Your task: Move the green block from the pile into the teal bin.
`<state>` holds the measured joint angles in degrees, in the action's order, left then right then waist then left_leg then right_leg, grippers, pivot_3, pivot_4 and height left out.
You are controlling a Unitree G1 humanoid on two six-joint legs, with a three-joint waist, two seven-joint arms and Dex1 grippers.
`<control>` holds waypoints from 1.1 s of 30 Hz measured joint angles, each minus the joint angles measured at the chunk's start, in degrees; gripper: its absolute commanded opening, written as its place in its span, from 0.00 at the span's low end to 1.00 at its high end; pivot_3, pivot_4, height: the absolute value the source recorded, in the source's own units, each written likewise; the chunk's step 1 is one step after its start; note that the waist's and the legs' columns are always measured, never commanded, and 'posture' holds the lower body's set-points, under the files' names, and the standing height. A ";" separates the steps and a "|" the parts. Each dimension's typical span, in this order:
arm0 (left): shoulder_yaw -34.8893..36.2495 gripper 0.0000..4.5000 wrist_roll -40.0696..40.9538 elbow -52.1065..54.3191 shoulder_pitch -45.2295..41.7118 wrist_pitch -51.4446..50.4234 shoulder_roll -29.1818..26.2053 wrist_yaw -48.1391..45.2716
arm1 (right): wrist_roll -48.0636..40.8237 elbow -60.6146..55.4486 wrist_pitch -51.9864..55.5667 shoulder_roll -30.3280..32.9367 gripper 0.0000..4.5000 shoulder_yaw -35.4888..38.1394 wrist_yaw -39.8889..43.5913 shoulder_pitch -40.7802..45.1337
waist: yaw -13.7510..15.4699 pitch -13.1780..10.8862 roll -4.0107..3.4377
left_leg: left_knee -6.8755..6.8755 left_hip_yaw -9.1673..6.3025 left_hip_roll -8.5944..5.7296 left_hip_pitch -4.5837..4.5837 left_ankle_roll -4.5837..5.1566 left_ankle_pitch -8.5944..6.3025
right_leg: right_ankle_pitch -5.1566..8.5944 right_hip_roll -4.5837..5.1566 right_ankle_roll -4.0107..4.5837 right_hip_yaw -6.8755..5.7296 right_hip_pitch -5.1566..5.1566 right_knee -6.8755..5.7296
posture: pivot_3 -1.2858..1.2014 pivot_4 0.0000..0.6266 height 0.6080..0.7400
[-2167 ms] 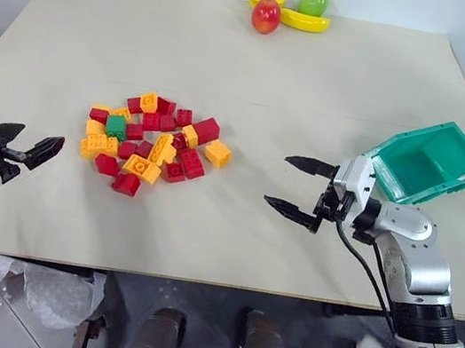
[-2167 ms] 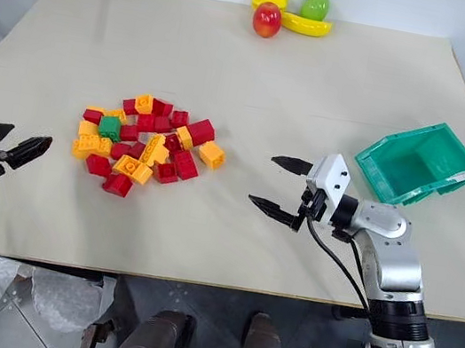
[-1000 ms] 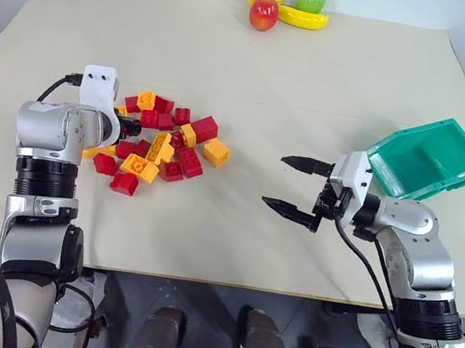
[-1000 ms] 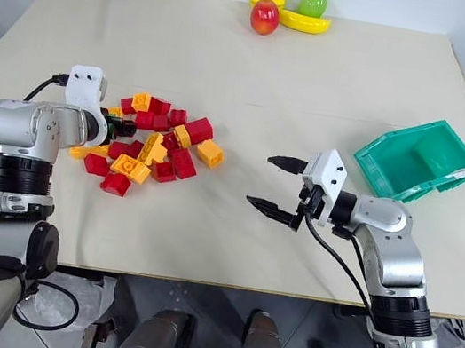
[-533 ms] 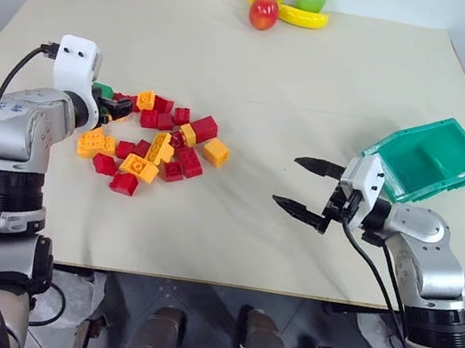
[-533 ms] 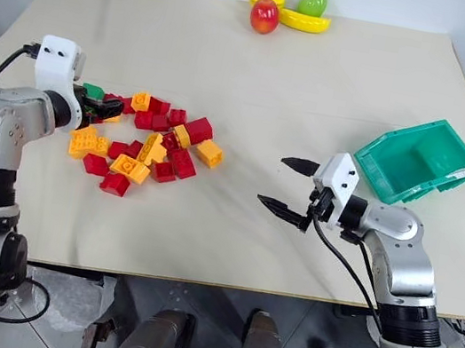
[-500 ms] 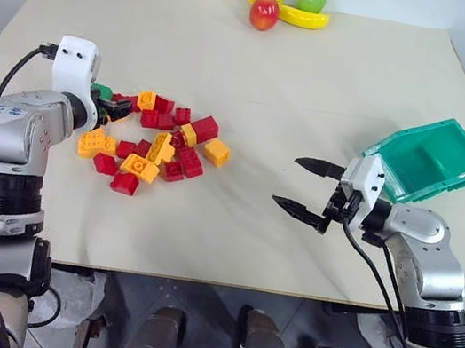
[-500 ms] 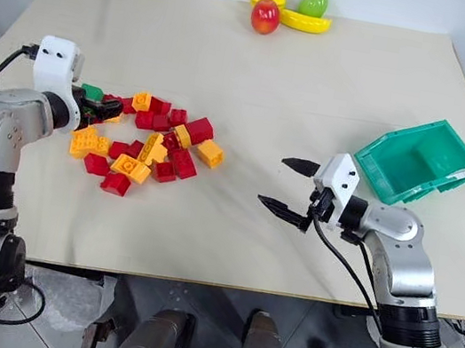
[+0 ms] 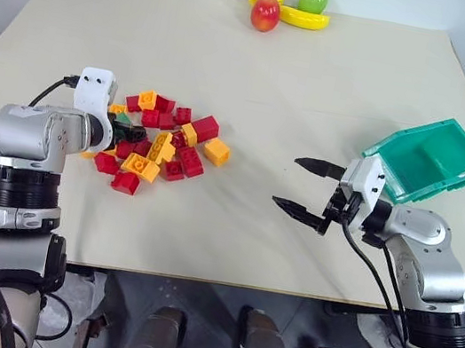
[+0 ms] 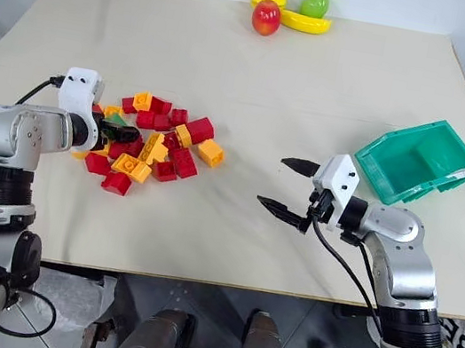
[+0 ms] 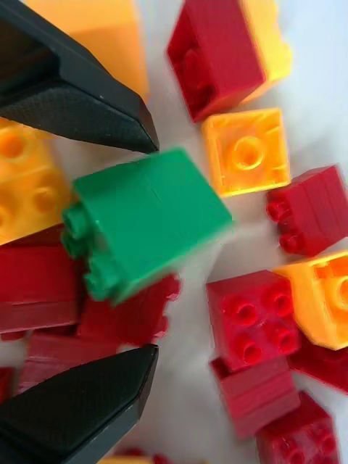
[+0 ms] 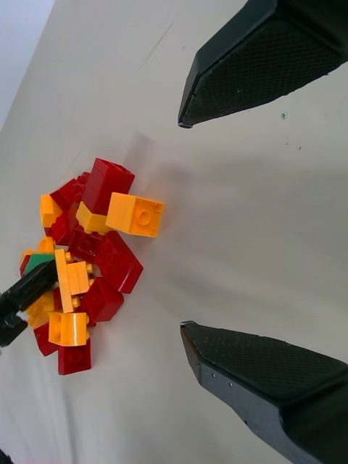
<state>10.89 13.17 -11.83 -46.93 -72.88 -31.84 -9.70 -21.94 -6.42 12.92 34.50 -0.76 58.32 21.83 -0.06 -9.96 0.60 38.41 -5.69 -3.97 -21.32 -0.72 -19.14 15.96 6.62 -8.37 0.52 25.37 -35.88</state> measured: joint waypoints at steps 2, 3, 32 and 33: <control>-0.44 0.99 -0.43 -2.50 -1.42 0.88 0.03 0.15 | -0.01 -0.10 0.13 0.19 1.00 0.00 0.01 -0.05 | 0.00 0.00 0.00 | -0.01 0.00 -0.01 0.00 0.00 0.00 | 0.00 0.01 0.00 0.00 0.00 -0.01 | 0.52 0.24 1.00; -0.54 0.99 -0.59 -3.92 -2.18 1.21 0.21 0.22 | -0.03 -0.12 0.26 0.27 1.00 0.01 0.02 -0.10 | 0.01 0.00 0.00 | 0.00 0.00 -0.01 0.00 0.00 0.00 | 0.00 0.01 0.00 0.00 0.00 -0.01 | 0.52 0.24 1.00; -6.80 0.49 1.21 1.75 -6.12 17.38 3.53 -13.91 | 0.05 -0.06 0.84 3.04 1.00 2.46 -0.93 -0.54 | 0.62 -0.01 0.02 | 0.15 -0.02 -0.02 -0.08 0.02 -0.01 | -0.01 0.10 -0.02 -0.02 -0.03 0.01 | 0.52 0.24 1.00; -7.88 0.49 1.33 3.18 -6.07 20.12 5.46 -15.09 | 0.08 0.03 0.81 3.29 1.00 3.25 -1.15 -0.79 | 1.06 -0.01 0.02 | 0.21 -0.01 -0.03 -0.10 0.04 -0.02 | -0.02 0.10 -0.03 -0.03 -0.05 0.05 | 0.52 0.24 1.00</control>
<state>3.02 14.50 -8.66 -53.00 -52.76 -26.38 -24.79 -21.86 -6.39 13.73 37.79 2.49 57.17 21.04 1.00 -9.98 0.63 38.62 -5.70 -4.00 -21.42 -0.68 -19.16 15.94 6.72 -8.41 0.49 25.32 -35.83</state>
